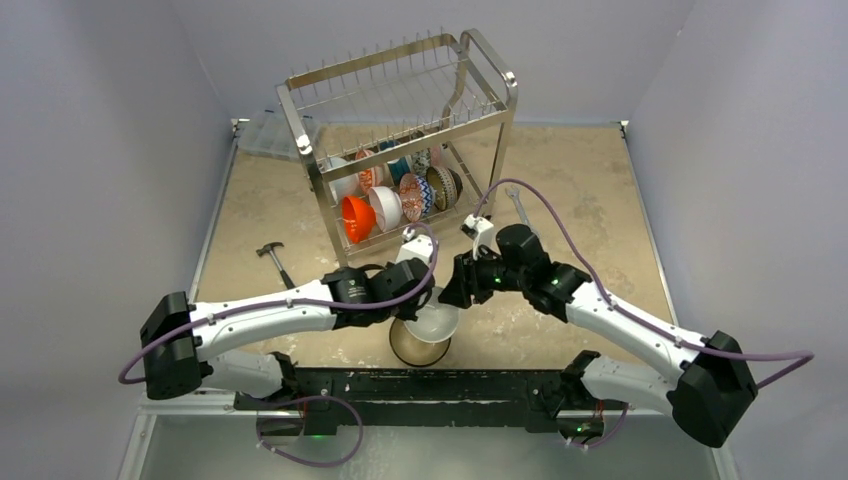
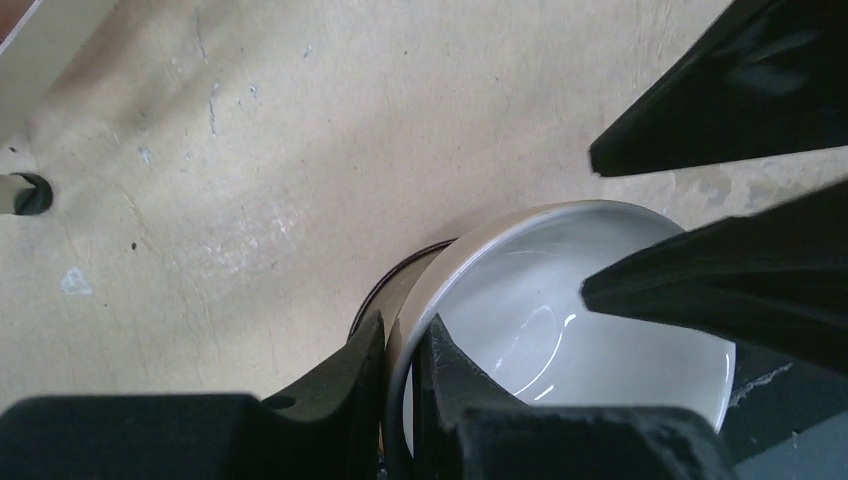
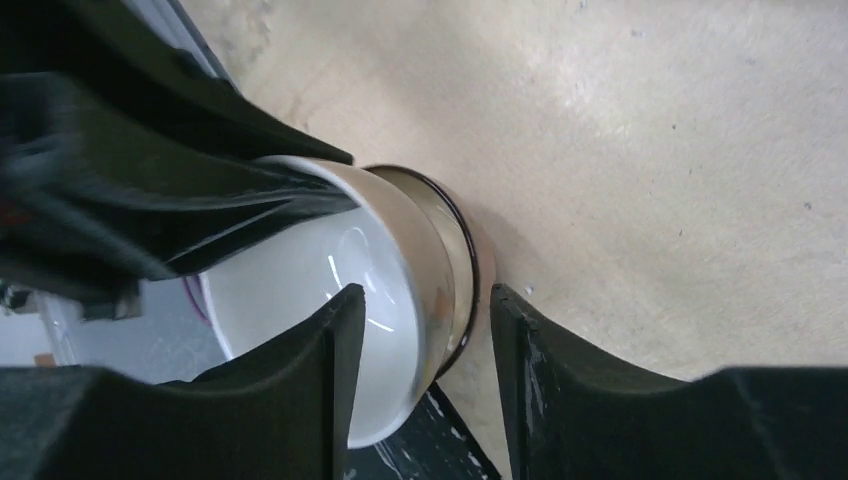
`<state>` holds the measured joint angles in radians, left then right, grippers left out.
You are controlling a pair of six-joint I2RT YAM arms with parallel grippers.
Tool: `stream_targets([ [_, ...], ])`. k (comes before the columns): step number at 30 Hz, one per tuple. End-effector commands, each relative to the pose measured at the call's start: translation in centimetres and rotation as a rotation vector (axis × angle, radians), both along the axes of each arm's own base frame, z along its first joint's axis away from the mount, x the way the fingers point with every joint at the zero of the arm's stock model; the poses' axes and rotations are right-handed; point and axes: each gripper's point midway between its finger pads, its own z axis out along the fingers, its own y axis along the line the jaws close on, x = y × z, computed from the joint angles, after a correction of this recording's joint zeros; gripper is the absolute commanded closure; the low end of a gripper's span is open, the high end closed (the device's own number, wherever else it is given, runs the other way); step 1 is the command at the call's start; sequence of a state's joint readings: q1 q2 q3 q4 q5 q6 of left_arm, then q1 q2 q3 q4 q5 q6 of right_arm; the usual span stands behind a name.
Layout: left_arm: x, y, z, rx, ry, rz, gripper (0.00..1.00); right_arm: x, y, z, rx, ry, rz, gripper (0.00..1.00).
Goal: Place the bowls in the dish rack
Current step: Pick up the bowl from the center of the board.
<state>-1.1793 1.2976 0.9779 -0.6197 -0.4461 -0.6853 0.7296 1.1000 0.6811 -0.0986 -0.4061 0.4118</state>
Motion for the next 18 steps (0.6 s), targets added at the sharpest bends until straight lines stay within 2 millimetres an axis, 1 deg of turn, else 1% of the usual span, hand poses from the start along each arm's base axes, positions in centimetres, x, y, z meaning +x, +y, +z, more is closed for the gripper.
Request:
stream_targets([
  [1, 0.8, -0.7, 2.3, -0.172, 0.036, -0.037, 1.00, 1.3, 0.7, 3.5, 0.107, -0.062, -0.050, 0.42],
  [7, 2.7, -0.5, 4.1, -0.340, 0.020, -0.022, 1.00, 1.0, 0.9, 4.9, 0.225, -0.006, -0.098, 0.12],
  [9, 3.2, -0.5, 4.6, -0.389, 0.022, -0.015, 1.00, 1.0, 0.9, 5.5, 0.277, 0.014, -0.109, 0.04],
  [10, 3.4, -0.5, 4.8, -0.418, 0.023, -0.017, 1.00, 1.0, 0.8, 5.8, 0.306, 0.023, -0.110, 0.02],
  [15, 4.5, 0.1, 6.5, -0.577, -0.001, -0.011, 1.00, 0.5, 0.3, 7.1, 0.453, 0.095, -0.111, 0.01],
  [18, 5.3, 0.7, 8.5, -0.674, -0.065, -0.003, 1.00, 0.2, 0.5, 7.8, 0.511, 0.107, -0.087, 0.01],
])
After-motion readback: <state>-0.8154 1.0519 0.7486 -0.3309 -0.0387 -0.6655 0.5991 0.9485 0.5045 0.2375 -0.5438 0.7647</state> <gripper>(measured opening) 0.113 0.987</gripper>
